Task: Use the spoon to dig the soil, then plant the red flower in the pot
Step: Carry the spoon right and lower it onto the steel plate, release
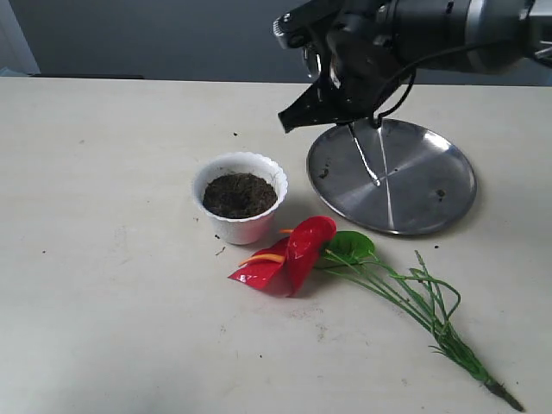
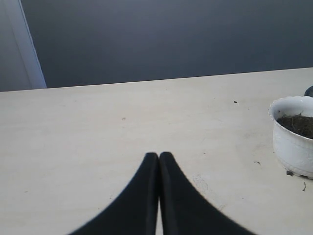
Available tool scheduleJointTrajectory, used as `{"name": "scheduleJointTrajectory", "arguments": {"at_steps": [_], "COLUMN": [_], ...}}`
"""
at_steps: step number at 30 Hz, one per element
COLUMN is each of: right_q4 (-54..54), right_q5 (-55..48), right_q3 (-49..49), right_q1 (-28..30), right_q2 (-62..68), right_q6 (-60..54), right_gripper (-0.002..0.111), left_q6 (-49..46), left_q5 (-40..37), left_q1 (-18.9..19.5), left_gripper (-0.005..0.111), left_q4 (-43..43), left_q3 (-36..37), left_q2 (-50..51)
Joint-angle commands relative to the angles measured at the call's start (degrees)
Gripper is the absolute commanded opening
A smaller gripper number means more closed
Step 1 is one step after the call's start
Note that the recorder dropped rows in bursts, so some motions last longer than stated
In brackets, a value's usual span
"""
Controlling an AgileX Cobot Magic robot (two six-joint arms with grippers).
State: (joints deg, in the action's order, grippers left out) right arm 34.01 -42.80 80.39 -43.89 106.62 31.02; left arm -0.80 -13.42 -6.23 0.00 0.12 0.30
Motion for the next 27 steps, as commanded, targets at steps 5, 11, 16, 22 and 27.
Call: {"name": "scheduleJointTrajectory", "arguments": {"at_steps": [5,11,16,22,27], "right_q4": [-6.4,-7.8,-7.1,-5.9,-5.9], "right_q5": [5.2,9.7,13.5,16.8,17.6], "right_q3": [-0.1,-0.1,-0.1,-0.1,-0.1], "right_q1": [10.5,14.3,15.5,15.5,15.5], "right_q2": [0.5,5.2,9.6,14.4,16.1], "right_q6": [-2.4,-7.5,-8.2,-8.3,-8.3], "right_gripper": [-0.001,-0.001,-0.001,-0.001,-0.001], "left_q6": [0.2,0.2,0.2,0.2,0.2], "left_q5": [0.1,0.1,0.1,0.1,0.1], "left_q1": [-0.2,-0.2,-0.2,-0.2,-0.2], "left_gripper": [0.000,0.000,0.000,0.000,0.000], "left_q4": [0.0,0.0,0.0,0.0,0.0], "left_q3": [-0.1,-0.1,-0.1,-0.1,-0.1], "left_q2": [-0.3,-0.3,-0.3,-0.3,-0.3]}}
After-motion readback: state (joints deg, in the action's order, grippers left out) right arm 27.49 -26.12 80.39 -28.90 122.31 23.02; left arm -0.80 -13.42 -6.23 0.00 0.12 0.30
